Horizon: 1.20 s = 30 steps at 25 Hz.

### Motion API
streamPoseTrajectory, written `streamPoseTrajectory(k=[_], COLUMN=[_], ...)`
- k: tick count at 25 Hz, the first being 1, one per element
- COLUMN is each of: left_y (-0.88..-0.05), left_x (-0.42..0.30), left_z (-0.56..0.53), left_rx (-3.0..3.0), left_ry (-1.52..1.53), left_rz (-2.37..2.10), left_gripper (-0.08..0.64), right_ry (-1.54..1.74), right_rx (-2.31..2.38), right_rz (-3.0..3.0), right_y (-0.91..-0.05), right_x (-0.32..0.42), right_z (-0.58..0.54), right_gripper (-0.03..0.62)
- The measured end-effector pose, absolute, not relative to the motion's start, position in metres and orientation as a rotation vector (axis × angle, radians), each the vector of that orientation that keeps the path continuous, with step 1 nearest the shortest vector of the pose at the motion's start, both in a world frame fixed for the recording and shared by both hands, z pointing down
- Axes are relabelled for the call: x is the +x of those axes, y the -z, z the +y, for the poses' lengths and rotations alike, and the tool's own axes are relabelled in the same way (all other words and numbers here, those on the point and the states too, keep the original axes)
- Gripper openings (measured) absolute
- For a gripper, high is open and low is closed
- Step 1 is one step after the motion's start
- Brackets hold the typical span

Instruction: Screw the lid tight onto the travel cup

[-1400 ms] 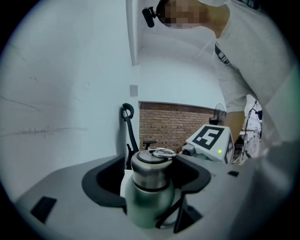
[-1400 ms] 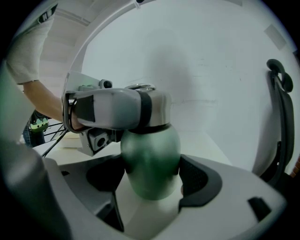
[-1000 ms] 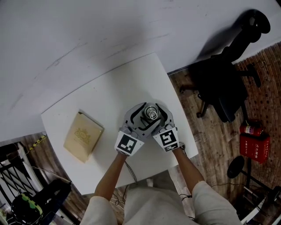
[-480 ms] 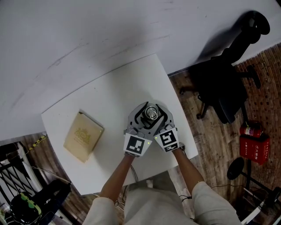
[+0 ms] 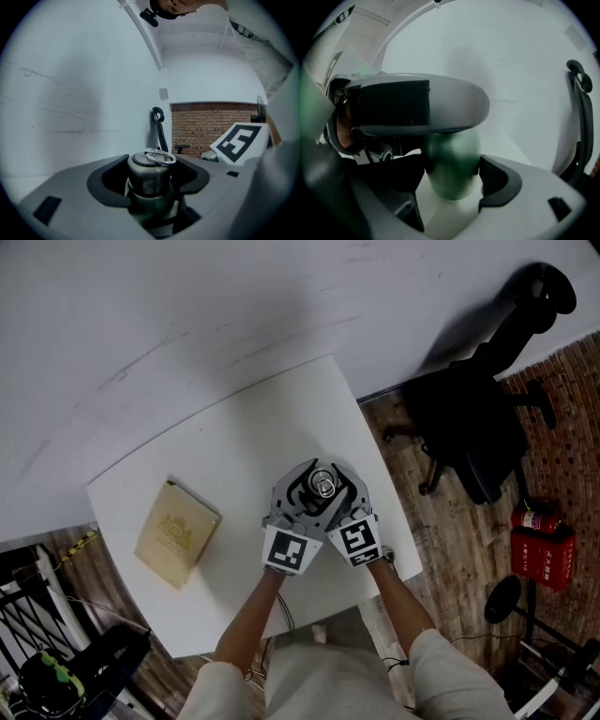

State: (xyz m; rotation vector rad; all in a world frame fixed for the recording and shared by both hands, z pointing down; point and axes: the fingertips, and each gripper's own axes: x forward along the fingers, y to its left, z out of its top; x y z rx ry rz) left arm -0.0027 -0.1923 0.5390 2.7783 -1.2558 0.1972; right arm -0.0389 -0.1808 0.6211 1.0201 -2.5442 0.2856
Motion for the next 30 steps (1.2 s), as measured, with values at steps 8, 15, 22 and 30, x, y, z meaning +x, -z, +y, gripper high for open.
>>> streamPoseTrajectory(k=[8,15,22,30], left_y=[-0.539,-0.543,-0.542,-0.542], left_x=[0.001,0.003,0.005,0.006], left_z=[-0.188,-0.182,-0.178,-0.178], left_rx=[2.909,2.993,3.055,3.044], left_ry=[-0.223,-0.272,-0.264,-0.244], left_rz=[-1.02,-0.735,-0.48,-0.469], left_gripper=[0.264,0.259,0.259,0.261], right_ry=[-0.285,-0.283,-0.299,-0.295], right_rx=[1.024,1.024,1.034,1.029], right_rz=[-2.545,-2.545,-2.545,-2.545], right_y=[-0.621,-0.621,-0.622,-0.622], right_x=[-0.039,-0.039,-0.038,-0.038], right_z=[-0.181,-0.181,-0.181,-0.181], right_gripper=[0.359,0.357,0.357,0.357])
